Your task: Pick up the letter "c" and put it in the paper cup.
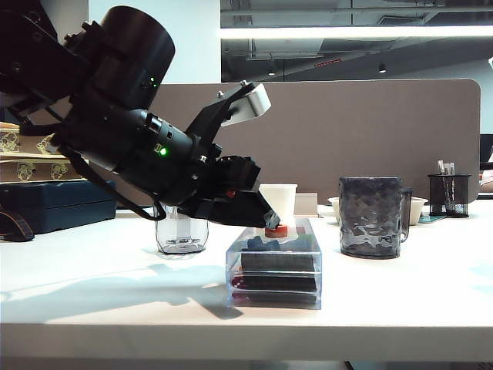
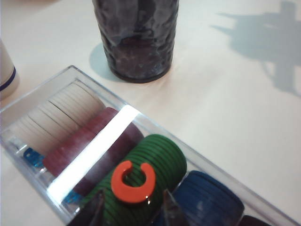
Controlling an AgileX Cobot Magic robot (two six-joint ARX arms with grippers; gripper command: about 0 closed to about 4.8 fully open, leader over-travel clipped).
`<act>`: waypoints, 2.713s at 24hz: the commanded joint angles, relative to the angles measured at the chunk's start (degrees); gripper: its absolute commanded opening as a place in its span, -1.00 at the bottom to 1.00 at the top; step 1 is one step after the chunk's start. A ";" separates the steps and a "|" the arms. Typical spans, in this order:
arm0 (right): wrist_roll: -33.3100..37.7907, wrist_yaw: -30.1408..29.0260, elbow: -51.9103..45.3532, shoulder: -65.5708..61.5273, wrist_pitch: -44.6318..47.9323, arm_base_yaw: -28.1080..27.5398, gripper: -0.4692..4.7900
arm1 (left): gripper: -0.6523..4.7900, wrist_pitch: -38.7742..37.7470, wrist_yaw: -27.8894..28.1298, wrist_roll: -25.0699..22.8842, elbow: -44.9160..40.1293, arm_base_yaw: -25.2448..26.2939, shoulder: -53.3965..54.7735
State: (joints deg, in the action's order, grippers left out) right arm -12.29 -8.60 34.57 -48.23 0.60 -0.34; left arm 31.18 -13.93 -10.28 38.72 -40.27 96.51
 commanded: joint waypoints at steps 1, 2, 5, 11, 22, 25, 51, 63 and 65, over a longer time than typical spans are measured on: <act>0.28 0.20 0.28 0.07 0.94 0.02 -0.25 | -0.18 0.68 -0.33 0.24 0.37 -0.04 0.28; 0.28 0.20 0.28 0.07 0.94 0.02 -0.25 | -0.18 0.66 -0.33 0.24 0.37 -0.04 0.48; 0.28 0.20 0.28 0.07 0.94 0.02 -0.25 | -0.18 0.63 -0.46 0.28 0.37 -0.04 1.20; 0.28 0.20 0.28 0.07 0.92 0.04 -0.25 | -0.18 1.03 -0.35 0.76 0.37 -0.04 1.77; 0.26 0.20 0.26 0.07 0.83 0.04 -0.25 | -0.18 1.07 -0.31 0.87 2.34 -0.04 3.58; 0.26 1.11 0.26 0.07 0.79 0.04 -0.25 | -0.18 0.87 -0.28 0.87 2.82 -0.04 3.87; 0.26 1.09 0.26 0.09 0.48 0.04 -0.25 | -0.18 1.14 -0.42 0.85 2.84 -0.04 4.59; 0.26 1.14 0.26 0.09 0.46 0.04 -0.25 | -0.26 0.20 -0.39 0.85 2.84 -0.04 5.20; 0.24 1.20 0.26 0.09 0.46 0.04 -0.25 | -0.46 0.22 -0.37 0.85 2.84 -0.04 5.18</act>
State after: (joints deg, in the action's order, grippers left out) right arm -12.29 -7.55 34.57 -48.25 0.51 -0.34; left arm 33.58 -14.28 -9.43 41.54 -40.27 101.30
